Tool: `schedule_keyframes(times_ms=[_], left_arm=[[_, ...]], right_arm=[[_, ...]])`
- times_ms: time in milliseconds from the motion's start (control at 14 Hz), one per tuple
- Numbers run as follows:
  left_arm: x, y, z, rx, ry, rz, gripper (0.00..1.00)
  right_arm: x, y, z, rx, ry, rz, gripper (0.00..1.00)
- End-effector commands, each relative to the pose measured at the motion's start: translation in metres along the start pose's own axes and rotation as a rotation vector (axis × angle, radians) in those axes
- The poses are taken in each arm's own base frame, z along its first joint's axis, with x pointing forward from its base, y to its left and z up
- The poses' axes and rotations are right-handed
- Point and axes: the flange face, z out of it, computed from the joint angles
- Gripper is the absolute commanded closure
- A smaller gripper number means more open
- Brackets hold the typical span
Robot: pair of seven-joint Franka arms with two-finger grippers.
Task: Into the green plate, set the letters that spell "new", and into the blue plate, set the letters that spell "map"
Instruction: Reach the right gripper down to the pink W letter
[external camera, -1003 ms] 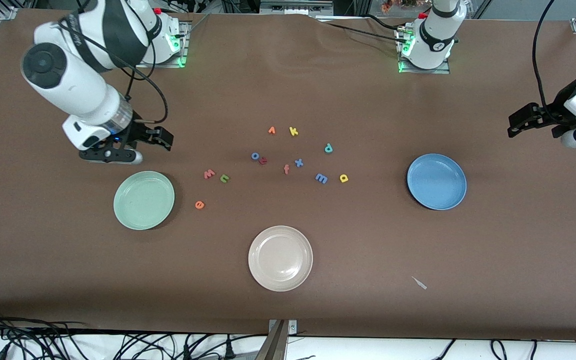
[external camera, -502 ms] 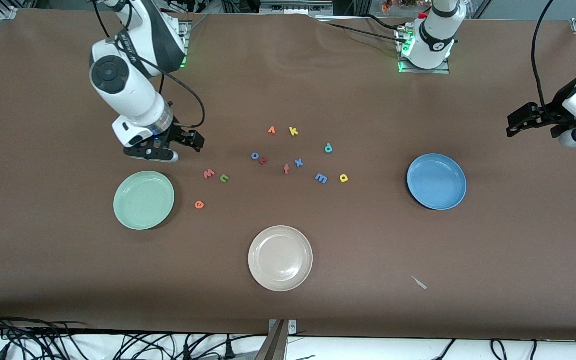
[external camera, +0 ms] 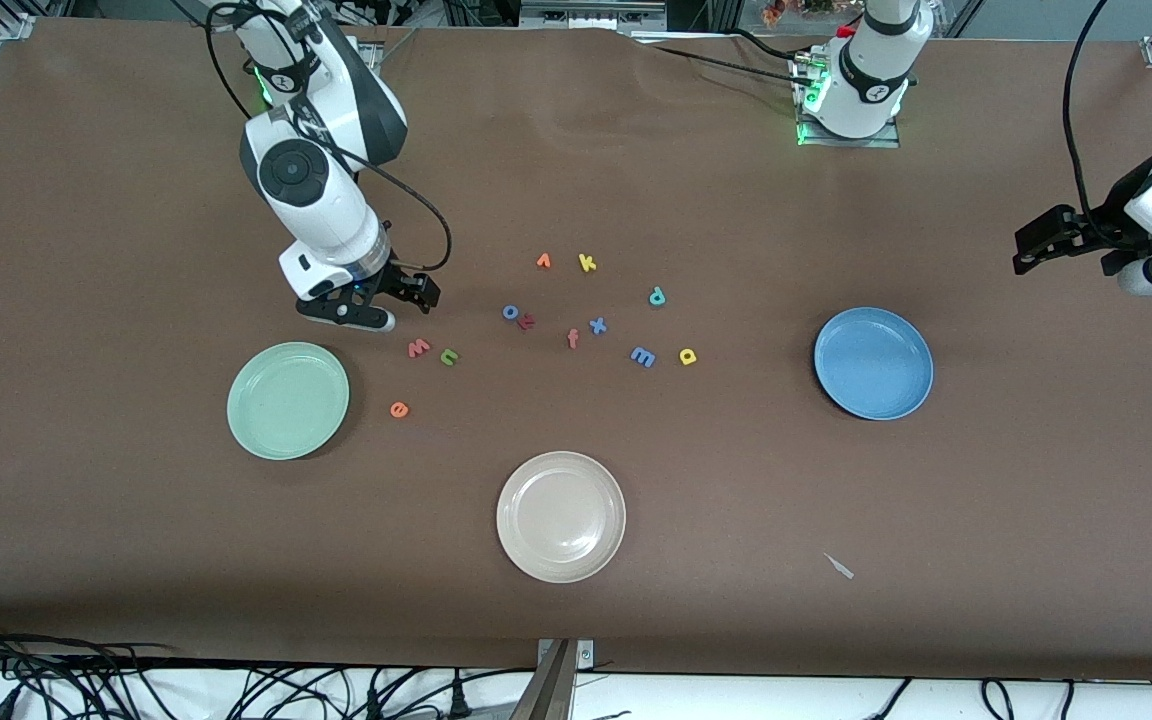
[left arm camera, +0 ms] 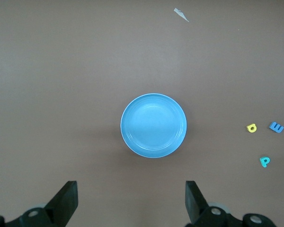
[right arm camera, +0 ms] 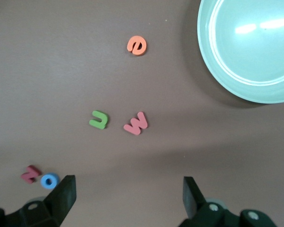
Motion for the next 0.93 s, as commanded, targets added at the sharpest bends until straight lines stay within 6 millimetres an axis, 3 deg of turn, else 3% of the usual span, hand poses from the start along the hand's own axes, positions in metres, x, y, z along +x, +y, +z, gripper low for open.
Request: schedule_keyframes(times_ms=[0, 358, 645, 860], left_arm=[[-0.002, 0.0, -0.006, -0.014, -0.003, 0.018, 0.0], [-0.002, 0.007, -0.004, -0.014, -0.009, 0.027, 0.0], [-0.002, 0.016, 0.0, -0.013, -0.016, 0.034, 0.0], [-0.003, 0.033, 0.004, -0.012, -0.025, 0.055, 0.0]], right_arm=[[0.008, 0.001, 0.014, 0.014, 0.025, 0.021, 0.0], [0.027, 0.01, 0.043, 0.038, 0.026, 0.111, 0.0], [0.027, 0.012, 0.068, 0.055, 0.023, 0.124, 0.01], [0.029, 0.011, 0.081, 0.063, 0.033, 0.138, 0.01]])
